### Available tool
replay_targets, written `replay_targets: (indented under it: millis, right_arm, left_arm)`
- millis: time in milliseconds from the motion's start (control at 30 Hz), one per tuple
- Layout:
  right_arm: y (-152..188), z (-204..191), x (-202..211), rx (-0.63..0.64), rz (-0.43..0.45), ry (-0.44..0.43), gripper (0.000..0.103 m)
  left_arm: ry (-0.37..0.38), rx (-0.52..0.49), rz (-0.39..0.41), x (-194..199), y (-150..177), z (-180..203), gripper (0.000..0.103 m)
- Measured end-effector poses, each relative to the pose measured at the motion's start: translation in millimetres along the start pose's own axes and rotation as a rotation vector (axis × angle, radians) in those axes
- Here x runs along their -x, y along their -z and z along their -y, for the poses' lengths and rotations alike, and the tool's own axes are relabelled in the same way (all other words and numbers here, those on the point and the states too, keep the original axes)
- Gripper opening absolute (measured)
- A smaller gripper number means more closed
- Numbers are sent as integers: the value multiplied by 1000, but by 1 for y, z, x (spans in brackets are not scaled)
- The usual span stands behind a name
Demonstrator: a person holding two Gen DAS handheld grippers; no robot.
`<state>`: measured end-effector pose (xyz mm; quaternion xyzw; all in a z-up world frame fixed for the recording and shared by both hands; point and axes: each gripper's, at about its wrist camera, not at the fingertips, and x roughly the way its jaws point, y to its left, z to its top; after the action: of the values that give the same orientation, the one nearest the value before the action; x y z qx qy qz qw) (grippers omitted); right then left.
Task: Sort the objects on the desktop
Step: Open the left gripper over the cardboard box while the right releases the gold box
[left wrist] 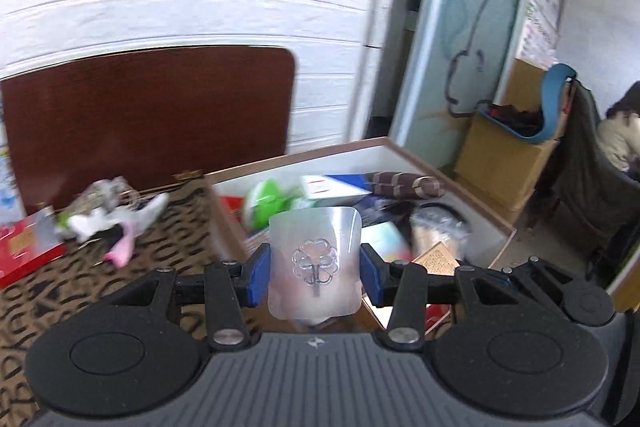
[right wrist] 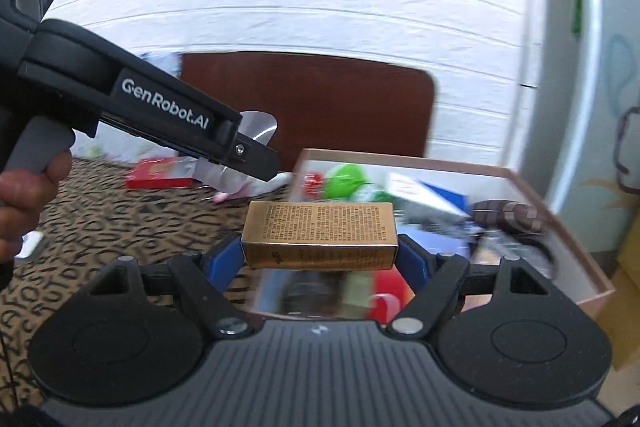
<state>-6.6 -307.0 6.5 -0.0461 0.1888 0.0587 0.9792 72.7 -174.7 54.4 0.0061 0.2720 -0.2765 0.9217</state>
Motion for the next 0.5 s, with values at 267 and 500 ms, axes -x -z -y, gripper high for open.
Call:
replay_targets:
  millis: [267, 500]
  right_arm:
    - [1, 49, -12, -11, -4, 111, 79]
    - [-3, 71, -40, 8, -39, 122, 79]
  left_arm:
    - [48, -36, -3, -43, -22, 35, 49]
    - [38, -39, -43, -89, -38, 43, 49]
